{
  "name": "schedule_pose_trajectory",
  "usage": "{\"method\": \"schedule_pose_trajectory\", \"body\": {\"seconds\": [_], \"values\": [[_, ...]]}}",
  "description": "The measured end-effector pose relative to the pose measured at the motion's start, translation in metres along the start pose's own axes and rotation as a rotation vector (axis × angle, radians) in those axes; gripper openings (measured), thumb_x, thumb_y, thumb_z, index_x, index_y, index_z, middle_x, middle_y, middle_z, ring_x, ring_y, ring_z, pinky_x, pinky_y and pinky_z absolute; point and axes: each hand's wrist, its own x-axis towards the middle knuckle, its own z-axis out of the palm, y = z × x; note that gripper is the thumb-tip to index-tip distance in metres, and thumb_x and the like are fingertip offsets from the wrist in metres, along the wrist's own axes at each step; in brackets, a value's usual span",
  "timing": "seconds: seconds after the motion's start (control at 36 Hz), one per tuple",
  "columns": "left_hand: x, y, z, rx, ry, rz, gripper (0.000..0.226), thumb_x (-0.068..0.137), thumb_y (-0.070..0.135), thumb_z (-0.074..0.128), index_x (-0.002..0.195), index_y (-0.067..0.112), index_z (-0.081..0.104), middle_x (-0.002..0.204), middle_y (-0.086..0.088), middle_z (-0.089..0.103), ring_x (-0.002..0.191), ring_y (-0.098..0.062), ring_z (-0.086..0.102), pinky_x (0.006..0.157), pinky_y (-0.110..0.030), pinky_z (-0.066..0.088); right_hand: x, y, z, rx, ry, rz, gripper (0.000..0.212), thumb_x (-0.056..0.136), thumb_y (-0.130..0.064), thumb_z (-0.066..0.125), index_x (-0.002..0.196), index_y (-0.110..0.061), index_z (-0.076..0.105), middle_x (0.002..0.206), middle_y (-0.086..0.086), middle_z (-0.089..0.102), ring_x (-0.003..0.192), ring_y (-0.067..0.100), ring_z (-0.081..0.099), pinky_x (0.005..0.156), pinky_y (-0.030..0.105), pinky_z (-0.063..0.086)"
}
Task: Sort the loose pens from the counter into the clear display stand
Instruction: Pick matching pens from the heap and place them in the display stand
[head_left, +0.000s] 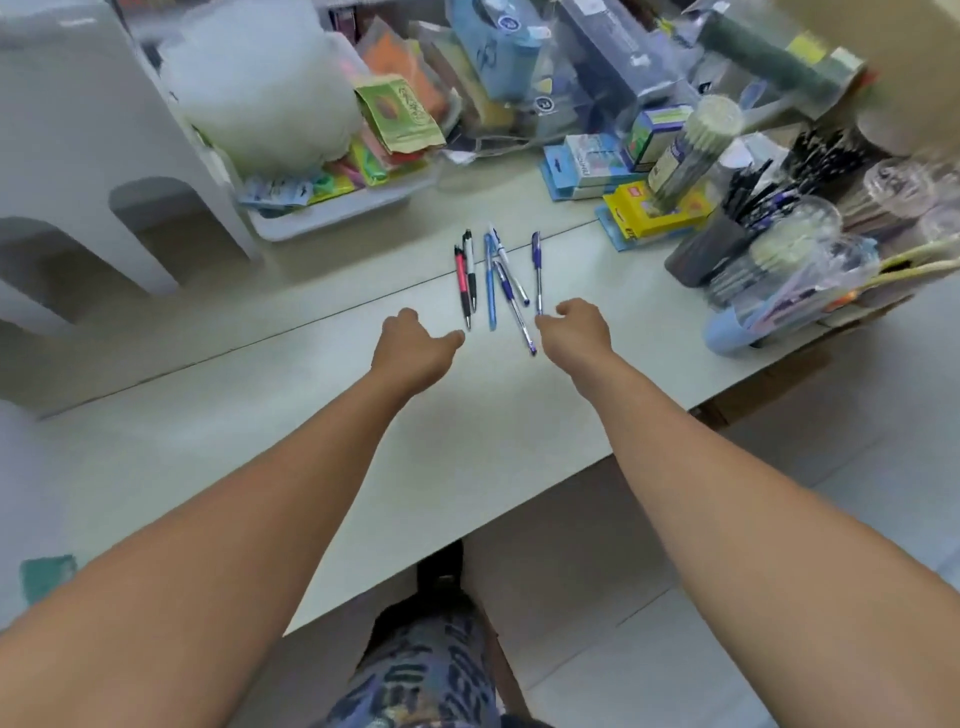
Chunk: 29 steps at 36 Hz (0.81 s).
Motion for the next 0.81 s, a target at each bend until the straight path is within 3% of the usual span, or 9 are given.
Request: {"method": "schedule_pose_trajectory", "body": {"seconds": [0.11,0.17,0.22,0.28,0.44,0.5,0.61,0.69,0.81], "values": [[0.044,0.024,0.024,0.064,0.062,-0.038,0.085,0.087,0.054,0.070,0.146,0.003,0.035,0.150,-0.014,0.035,0.132,-0.033,0.046,0.103,-0.041,0.045,0.048,-0.004,0.002,-0.059,-0.027,0.003,0.037,0.101,-0.013,0.050,0.134,0.005,0.053,0.134,0.018,0.057,0.117,0.034,0.058,0.095,0.036,0.049],[0.059,0.036,0.037,0.112,0.088,-0.018,0.092,0.084,0.058,0.071,0.147,0.003,0.034,0.150,-0.014,0.032,0.135,-0.032,0.043,0.104,-0.042,0.042,0.068,-0.007,0.002,-0.027,-0.061,0.039,0.034,0.099,-0.012,0.050,0.128,0.003,0.057,0.116,0.016,0.060,0.102,0.034,0.060,0.091,0.041,0.053],[0.071,0.049,0.048,0.131,0.095,-0.004,0.099,0.080,0.063,0.073,0.147,0.002,0.032,0.148,-0.013,0.031,0.136,-0.032,0.042,0.105,-0.042,0.041,0.086,-0.013,-0.001,0.061,-0.075,0.093,0.019,0.097,-0.015,0.050,0.102,-0.003,0.063,0.087,0.010,0.055,0.081,0.031,0.056,0.075,0.043,0.055],[0.079,0.061,0.059,0.165,0.111,-0.020,0.104,0.076,0.065,0.076,0.147,0.002,0.030,0.146,-0.013,0.032,0.135,-0.032,0.041,0.106,-0.042,0.041,0.101,-0.020,-0.004,0.141,-0.086,0.164,0.021,0.096,-0.018,0.047,0.077,-0.011,0.054,0.069,0.008,0.046,0.061,0.026,0.045,0.058,0.036,0.044],[0.094,0.094,0.094,0.322,0.236,-0.132,0.106,0.068,0.067,0.079,0.138,0.004,0.030,0.137,-0.011,0.037,0.130,-0.030,0.039,0.100,-0.038,0.042,0.139,-0.024,-0.022,0.147,-0.219,0.170,0.034,0.095,-0.034,0.045,0.086,-0.010,0.068,0.065,0.009,0.052,0.052,0.025,0.047,0.054,0.031,0.041],[0.099,0.103,0.105,0.361,0.247,-0.148,0.101,0.070,0.060,0.079,0.138,0.003,0.030,0.135,-0.012,0.037,0.127,-0.030,0.040,0.097,-0.038,0.044,0.150,-0.012,-0.034,0.169,-0.157,0.158,0.032,0.093,-0.033,0.045,0.086,-0.011,0.067,0.078,0.011,0.060,0.064,0.027,0.055,0.063,0.035,0.047],[0.107,0.119,0.119,0.374,0.248,-0.170,0.069,0.081,0.033,0.073,0.129,0.002,0.035,0.132,-0.015,0.040,0.122,-0.032,0.044,0.088,-0.035,0.043,0.155,0.016,-0.050,0.360,-0.108,0.207,0.028,0.097,-0.018,0.046,0.082,-0.004,0.064,0.064,0.012,0.058,0.053,0.027,0.057,0.045,0.025,0.045],[0.107,0.121,0.122,0.494,0.261,-0.166,0.046,0.090,0.008,0.057,0.129,-0.003,0.036,0.133,-0.019,0.043,0.118,-0.034,0.052,0.086,-0.034,0.045,0.154,0.023,-0.051,0.400,-0.148,0.157,0.026,0.099,-0.018,0.048,0.083,-0.005,0.065,0.063,0.011,0.059,0.052,0.026,0.062,0.045,0.025,0.045],[0.108,0.116,0.119,0.593,0.253,-0.150,0.039,0.093,0.002,0.048,0.129,-0.004,0.037,0.130,-0.020,0.044,0.109,-0.033,0.056,0.075,-0.030,0.036,0.161,0.025,-0.048,0.418,-0.166,0.149,0.027,0.098,-0.016,0.049,0.076,-0.006,0.064,0.061,0.012,0.062,0.049,0.025,0.066,0.042,0.024,0.046]]}}
